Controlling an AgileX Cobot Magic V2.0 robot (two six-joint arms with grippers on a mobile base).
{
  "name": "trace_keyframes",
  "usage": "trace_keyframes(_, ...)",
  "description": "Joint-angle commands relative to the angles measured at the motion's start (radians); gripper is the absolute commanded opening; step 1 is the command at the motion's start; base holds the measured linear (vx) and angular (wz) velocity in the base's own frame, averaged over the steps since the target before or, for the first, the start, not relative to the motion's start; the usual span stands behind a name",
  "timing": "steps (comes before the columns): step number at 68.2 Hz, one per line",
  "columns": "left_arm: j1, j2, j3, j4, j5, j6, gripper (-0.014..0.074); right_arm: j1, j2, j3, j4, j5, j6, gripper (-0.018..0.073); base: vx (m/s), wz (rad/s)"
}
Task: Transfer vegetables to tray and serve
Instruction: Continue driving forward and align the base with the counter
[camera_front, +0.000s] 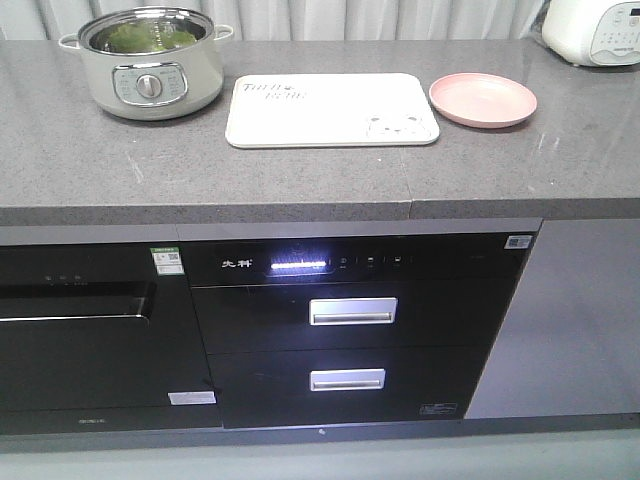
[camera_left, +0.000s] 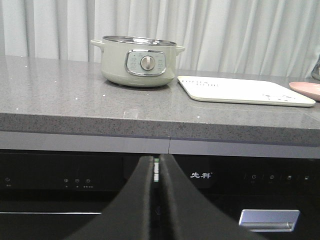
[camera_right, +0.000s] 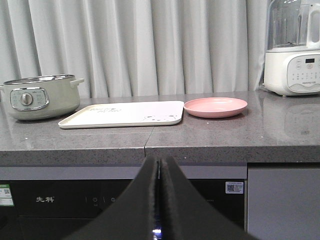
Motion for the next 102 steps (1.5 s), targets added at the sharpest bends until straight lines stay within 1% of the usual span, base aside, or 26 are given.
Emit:
trace_keyframes(1, 0.0, -0.015, 0.022, -0.006, -0.07, -0.01, -0.0006, -0.006, -0.006, 0.015, -0.009, -0.078, 0.001, -0.0003, 0.07, 0.0)
trace_keyframes(102, 0.0, -0.015, 0.022, -0.006, -0.07, -0.01, -0.0006, -0.006, -0.006, 0.015, -0.009, -0.078, 0.001, -0.0003, 0.06, 0.0)
